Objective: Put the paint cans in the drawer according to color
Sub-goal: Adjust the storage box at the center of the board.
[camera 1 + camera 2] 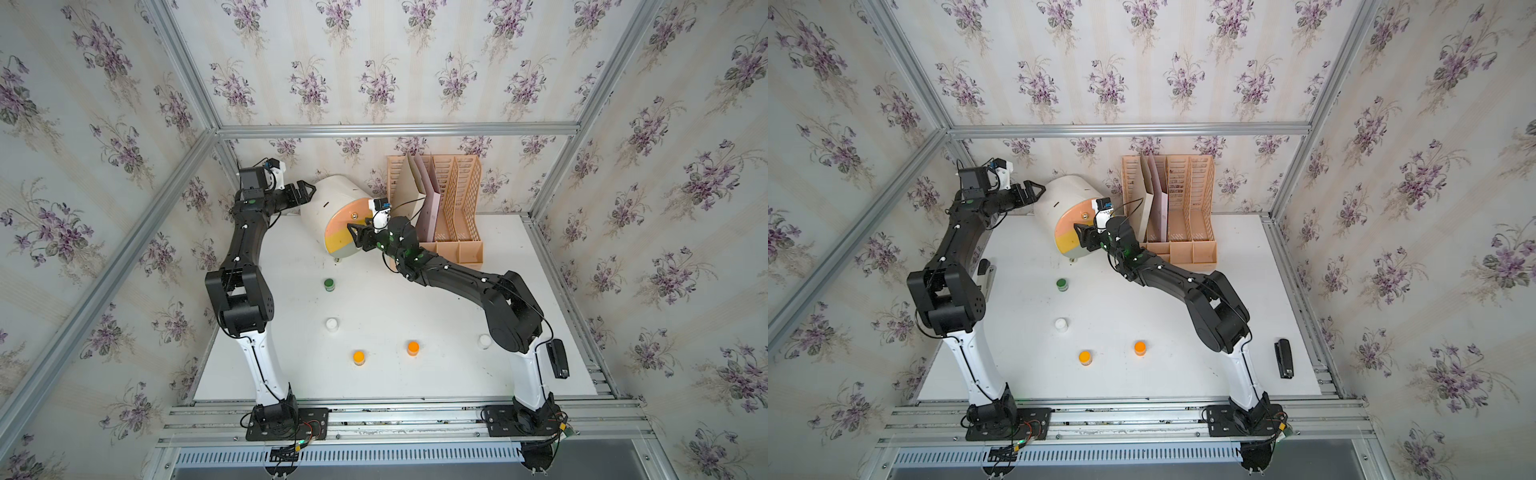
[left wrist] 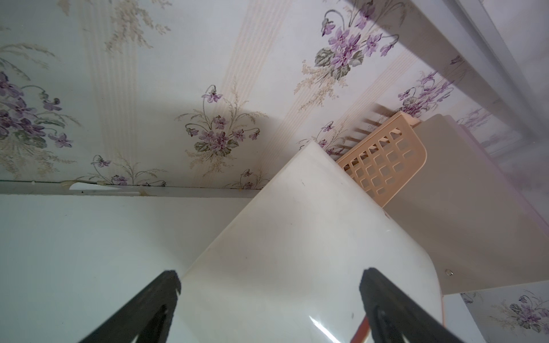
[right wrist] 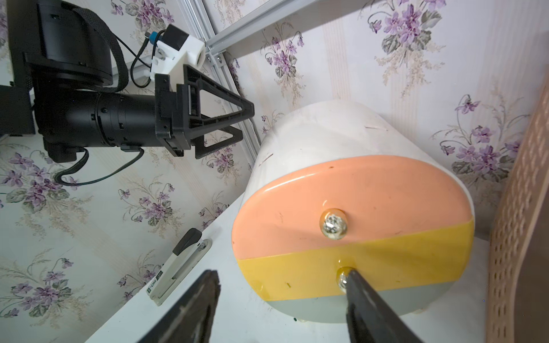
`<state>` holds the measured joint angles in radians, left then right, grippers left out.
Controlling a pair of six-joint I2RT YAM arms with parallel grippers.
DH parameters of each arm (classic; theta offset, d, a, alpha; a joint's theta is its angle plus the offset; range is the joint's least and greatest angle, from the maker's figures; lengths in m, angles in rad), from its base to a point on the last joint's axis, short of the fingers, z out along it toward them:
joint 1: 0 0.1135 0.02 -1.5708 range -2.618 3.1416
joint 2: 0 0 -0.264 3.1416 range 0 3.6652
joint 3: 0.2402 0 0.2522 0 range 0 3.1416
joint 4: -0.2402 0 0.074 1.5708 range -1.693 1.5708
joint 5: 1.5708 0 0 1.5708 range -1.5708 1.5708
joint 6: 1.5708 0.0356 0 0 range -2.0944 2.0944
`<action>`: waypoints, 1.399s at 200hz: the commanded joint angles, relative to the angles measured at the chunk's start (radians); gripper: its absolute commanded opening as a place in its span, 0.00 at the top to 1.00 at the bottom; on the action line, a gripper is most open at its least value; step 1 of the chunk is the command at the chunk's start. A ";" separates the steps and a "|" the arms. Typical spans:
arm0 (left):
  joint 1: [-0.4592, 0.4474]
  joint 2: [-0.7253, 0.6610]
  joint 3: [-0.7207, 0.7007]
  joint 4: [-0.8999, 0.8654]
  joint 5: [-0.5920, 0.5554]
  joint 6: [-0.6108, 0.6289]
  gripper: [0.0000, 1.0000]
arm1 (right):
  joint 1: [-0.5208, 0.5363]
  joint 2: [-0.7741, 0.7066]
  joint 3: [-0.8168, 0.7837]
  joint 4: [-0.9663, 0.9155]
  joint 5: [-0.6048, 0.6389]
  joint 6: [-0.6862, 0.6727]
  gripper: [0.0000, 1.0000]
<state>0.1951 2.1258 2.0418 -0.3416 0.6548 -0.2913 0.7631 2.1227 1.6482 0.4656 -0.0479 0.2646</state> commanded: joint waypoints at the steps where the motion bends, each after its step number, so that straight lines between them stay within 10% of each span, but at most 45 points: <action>1: 0.003 0.030 0.032 0.013 0.027 0.016 0.01 | -0.009 0.045 0.058 -0.019 -0.018 -0.019 0.33; 214: 0.020 0.171 0.133 0.132 0.130 0.013 0.01 | -0.042 0.255 0.314 -0.037 -0.117 -0.005 0.66; 280: 0.020 0.216 0.165 0.160 0.146 0.011 0.01 | -0.042 0.293 0.362 -0.051 -0.074 0.002 0.62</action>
<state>0.2146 2.3268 2.1872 -0.2218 0.7742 -0.2863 0.7197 2.3989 1.9888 0.4072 -0.1421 0.2626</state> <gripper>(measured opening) 0.992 0.371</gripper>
